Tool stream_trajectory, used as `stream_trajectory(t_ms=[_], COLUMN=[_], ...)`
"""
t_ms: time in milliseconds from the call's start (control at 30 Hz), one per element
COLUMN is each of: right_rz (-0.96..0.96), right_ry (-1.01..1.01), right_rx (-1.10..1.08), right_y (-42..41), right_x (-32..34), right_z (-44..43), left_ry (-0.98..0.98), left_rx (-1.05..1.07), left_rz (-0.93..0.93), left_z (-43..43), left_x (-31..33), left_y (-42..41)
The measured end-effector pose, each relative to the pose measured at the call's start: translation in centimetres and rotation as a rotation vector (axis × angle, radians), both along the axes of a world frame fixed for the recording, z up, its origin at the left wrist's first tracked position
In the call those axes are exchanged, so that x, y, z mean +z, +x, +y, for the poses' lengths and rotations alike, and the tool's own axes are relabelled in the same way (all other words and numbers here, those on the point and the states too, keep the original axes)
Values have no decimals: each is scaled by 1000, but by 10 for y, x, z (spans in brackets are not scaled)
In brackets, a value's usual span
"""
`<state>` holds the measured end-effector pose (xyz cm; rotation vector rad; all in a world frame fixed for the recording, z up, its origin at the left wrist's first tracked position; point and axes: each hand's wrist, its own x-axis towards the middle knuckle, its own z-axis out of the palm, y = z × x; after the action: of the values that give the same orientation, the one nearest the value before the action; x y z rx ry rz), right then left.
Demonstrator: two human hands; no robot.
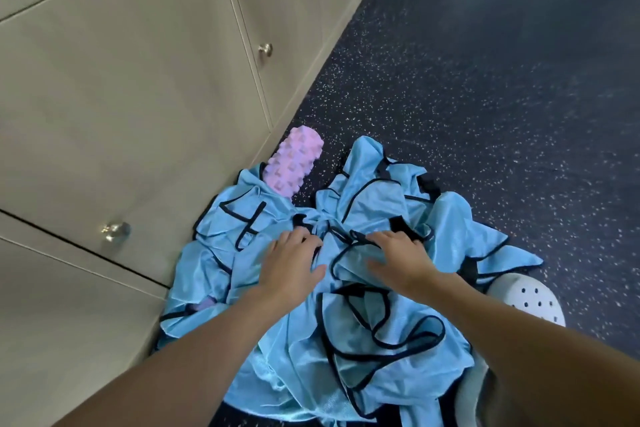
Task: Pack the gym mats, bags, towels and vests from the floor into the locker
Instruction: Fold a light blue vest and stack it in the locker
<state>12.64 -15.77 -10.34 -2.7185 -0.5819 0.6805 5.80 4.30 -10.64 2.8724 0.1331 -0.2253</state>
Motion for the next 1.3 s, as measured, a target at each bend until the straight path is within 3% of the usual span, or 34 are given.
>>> stream_trajectory(t_ms=[167,300,400,567,733,1067,1300], right_rz=[-57,-25,-7,-12,40,-6,-71], right_ry=[128,202,230,268,367,639,787], right_rx=[51,82,115,136,73,133,165], right_y=[12,16,15,17,19,24,-2], right_x=[1,5,8,16,28,107,225], right_z=[39,79,103,130,149,183,173], left_ry=[157,143,4,-268,-223,-223,-149], left_rx=[217,412,425,431,397,98,-2], left_rz=[-303,-234,-133,-143,-210,-378,-460], left_z=[44,87,105,120,123,127,117], left_x=[7,9,8,6,20,163,285], left_y=[16,15,12,14,12,13,-15])
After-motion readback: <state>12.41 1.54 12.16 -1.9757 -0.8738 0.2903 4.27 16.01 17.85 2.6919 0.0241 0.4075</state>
